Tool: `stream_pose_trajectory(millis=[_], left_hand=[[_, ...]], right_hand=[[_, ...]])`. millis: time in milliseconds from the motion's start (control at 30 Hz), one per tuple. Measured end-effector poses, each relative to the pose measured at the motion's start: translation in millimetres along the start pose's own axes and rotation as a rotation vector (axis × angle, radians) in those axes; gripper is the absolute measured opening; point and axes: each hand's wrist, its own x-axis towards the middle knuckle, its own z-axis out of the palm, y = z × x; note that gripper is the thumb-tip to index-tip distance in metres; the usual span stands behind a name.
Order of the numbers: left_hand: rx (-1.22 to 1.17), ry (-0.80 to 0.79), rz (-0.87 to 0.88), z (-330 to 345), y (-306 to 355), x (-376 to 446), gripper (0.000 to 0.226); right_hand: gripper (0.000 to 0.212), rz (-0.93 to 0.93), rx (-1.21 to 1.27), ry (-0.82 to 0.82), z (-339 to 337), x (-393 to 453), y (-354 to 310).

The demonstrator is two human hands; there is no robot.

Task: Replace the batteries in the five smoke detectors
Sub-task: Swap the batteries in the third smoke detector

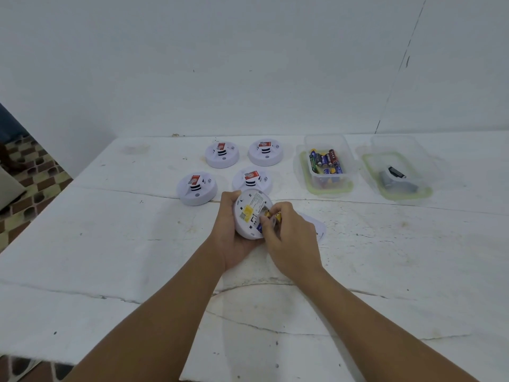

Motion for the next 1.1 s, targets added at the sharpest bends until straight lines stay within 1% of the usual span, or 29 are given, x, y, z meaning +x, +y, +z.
stream_pose_trajectory(millis=[100,400,633,733,833,967,1100], left_hand=[[0.002,0.003,-0.005,0.3,-0.4,0.9,0.055],[0.023,0.016,0.003,1.4,0.0,-1.1,0.054],[0.031,0.036,0.003,0.8,0.0,-0.4,0.053],[0.059,0.039,-0.011,1.9,0.8,-1.2,0.052],[0.057,0.044,-0.017,3.8,1.7,-2.8,0.052],[0.075,0.007,-0.010,7.1,1.6,-5.8,0.049],[0.088,0.000,0.016,8.5,1.3,-7.3,0.050]], right_hand=[[0.020,0.001,-0.010,0.001,1.0,0.9,1.0],[0.022,0.016,-0.011,-0.061,-0.2,4.3,1.3],[0.023,0.014,0.010,-0.080,-2.7,4.0,-0.6],[0.026,0.016,0.083,-0.054,-3.0,4.5,-0.2],[0.022,0.005,0.184,-0.023,-0.8,2.2,-1.6],[0.016,-0.036,0.277,-0.033,0.0,-1.0,-2.7],[0.017,-0.006,0.369,-0.070,-5.9,-0.1,-5.4]])
